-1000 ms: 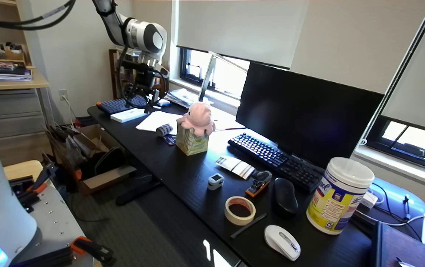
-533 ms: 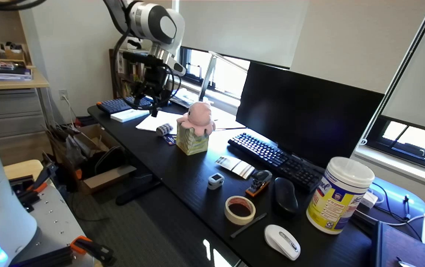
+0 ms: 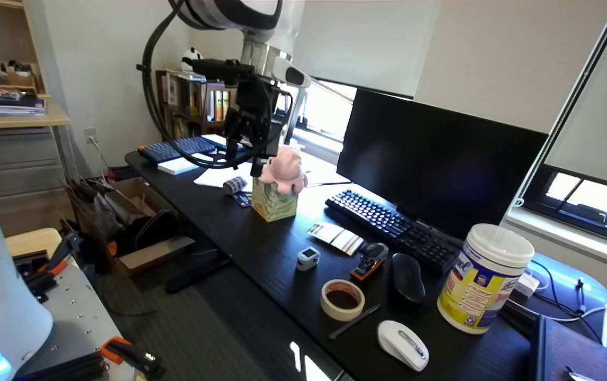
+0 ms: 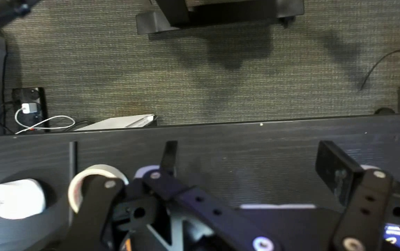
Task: Move the brown object to the left
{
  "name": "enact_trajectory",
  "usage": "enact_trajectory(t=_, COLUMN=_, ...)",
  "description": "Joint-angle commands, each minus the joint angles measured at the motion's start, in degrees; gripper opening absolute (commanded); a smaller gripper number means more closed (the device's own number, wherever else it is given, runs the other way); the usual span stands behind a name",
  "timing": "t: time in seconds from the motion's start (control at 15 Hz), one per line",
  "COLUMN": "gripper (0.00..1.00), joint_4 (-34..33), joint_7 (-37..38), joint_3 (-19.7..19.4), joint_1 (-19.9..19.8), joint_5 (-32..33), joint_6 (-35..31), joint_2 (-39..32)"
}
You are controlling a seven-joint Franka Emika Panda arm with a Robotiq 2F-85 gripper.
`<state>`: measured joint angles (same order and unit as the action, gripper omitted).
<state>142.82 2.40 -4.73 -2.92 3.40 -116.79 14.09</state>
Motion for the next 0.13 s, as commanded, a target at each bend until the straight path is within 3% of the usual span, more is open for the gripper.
enact_trajectory(t=0.0, gripper=1.0, joint_4=0.8, joint_7=-0.4, joint_3=-0.3, joint_1=-1.6, joint_5=0.9, joint_6=0.1, joint_2=2.1)
enact_trajectory(t=0.07, gripper=1.0, joint_4=1.6, joint_7=-0.8, joint_3=-0.8, joint_1=-2.3, joint_5=1.5, joint_6=-0.1, joint_2=4.1)
